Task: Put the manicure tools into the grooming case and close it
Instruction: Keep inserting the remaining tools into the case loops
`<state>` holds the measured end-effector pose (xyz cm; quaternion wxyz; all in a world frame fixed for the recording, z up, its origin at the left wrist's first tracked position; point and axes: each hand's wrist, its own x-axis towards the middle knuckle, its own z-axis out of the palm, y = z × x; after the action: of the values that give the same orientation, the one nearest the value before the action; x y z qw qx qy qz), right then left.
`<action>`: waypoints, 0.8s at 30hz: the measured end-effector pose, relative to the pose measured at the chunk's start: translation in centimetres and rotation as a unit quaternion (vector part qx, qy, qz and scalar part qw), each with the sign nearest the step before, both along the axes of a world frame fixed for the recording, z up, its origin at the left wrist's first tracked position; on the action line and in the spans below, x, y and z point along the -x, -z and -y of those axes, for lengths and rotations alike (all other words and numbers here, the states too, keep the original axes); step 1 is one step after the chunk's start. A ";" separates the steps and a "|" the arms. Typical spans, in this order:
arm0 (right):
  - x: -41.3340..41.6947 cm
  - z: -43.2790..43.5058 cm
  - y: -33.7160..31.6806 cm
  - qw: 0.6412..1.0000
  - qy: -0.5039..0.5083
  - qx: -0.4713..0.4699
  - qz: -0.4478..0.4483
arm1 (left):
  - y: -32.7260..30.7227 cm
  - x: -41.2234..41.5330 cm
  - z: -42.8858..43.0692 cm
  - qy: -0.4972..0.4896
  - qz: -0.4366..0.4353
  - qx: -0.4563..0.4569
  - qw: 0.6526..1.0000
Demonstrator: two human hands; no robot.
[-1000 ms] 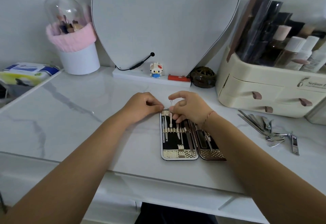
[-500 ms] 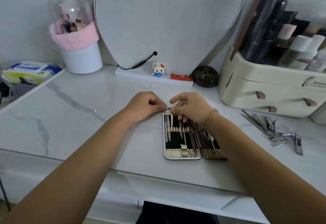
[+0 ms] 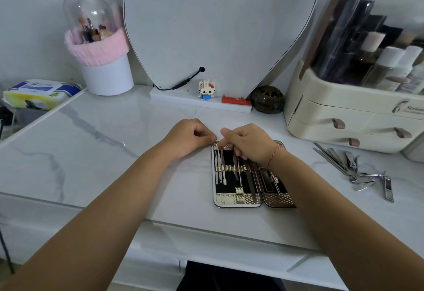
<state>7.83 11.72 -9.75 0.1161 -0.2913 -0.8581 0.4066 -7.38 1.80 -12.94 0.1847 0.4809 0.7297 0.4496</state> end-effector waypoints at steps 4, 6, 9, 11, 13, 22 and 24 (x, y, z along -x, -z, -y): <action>-0.4 0.2 -0.2 1.000 -0.012 -0.017 0.014 | 0.0 0.0 0.0 -0.001 -0.001 0.001 1.000; -0.5 0.1 -0.2 1.000 -0.015 -0.010 0.010 | 0.1 0.0 0.0 -0.002 0.001 0.003 1.000; -0.6 0.0 -0.1 1.000 -0.013 0.022 -0.016 | 0.2 0.1 -0.1 -0.004 0.006 0.004 1.000; -0.9 0.0 -0.1 0.998 -0.016 0.040 -0.034 | 0.2 0.1 -0.2 -0.003 0.007 0.003 1.000; -1.6 -0.2 -0.2 0.996 -0.017 0.063 -0.066 | 0.3 0.1 -0.3 -0.001 0.007 0.004 1.000; -13.0 -6.2 -1.5 0.962 0.199 -0.182 -0.037 | 0.7 0.2 -0.3 0.003 0.037 -0.019 0.999; -15.2 -7.2 -1.3 0.955 0.240 -0.173 0.000 | 0.7 0.1 -0.2 0.005 0.047 -0.026 0.999</action>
<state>22.98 18.87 -8.49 0.2592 -0.4640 -0.8202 0.2118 -7.49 2.02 -13.62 0.2087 0.4671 0.7062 0.4894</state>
